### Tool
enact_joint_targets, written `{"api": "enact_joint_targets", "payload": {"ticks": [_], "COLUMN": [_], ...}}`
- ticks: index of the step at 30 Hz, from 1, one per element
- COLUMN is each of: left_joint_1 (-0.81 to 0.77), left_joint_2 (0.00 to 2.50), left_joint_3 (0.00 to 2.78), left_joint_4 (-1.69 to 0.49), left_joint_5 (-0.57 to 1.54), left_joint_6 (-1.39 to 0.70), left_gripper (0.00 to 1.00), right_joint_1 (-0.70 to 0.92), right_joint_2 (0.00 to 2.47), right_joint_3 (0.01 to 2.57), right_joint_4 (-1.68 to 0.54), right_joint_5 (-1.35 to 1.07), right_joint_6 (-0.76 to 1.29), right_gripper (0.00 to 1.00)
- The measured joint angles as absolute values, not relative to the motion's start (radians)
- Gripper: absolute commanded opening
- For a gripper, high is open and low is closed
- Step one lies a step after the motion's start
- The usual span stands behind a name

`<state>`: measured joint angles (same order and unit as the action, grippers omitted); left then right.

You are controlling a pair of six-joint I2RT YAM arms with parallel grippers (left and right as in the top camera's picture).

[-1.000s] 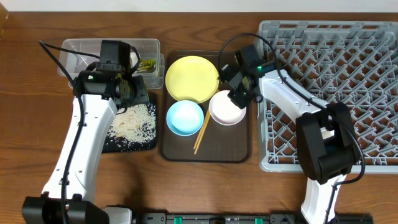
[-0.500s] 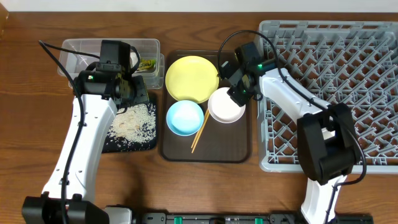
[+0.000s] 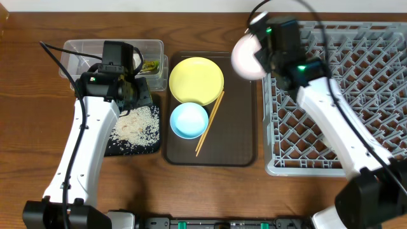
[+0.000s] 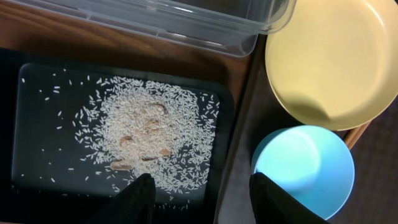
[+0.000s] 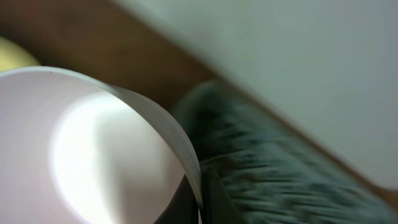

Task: Sort waste into correct bins and load items into the dishwasher rack
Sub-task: 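Carry the pink-white bowl with the right gripper into the dish rack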

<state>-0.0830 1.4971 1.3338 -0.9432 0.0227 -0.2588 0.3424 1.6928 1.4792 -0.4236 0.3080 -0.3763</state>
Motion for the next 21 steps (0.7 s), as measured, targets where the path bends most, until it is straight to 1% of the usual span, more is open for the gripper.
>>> {"api": "enact_joint_targets", "payload": {"ticks": [6, 13, 21], "left_joint_1": [-0.083, -0.083, -0.083], "left_joint_2": [1.497, 1.497, 1.497], "left_joint_3": [1.334, 1.334, 1.334], "left_joint_4": [-0.944, -0.944, -0.943], "left_joint_5": [0.023, 0.023, 0.023], "left_joint_6": [-0.259, -0.259, -0.259], "left_gripper": [0.52, 0.53, 0.53], "right_joint_1": [0.299, 0.258, 0.24], "right_joint_2": [1.702, 1.822, 1.957], "right_joint_3": [1.483, 1.483, 1.483], "right_joint_4": [-0.266, -0.101, -0.021], "right_joint_5": [0.547, 0.802, 0.934], "right_joint_6": [-0.437, -0.527, -0.551], "right_gripper": [0.01, 0.01, 0.01]}}
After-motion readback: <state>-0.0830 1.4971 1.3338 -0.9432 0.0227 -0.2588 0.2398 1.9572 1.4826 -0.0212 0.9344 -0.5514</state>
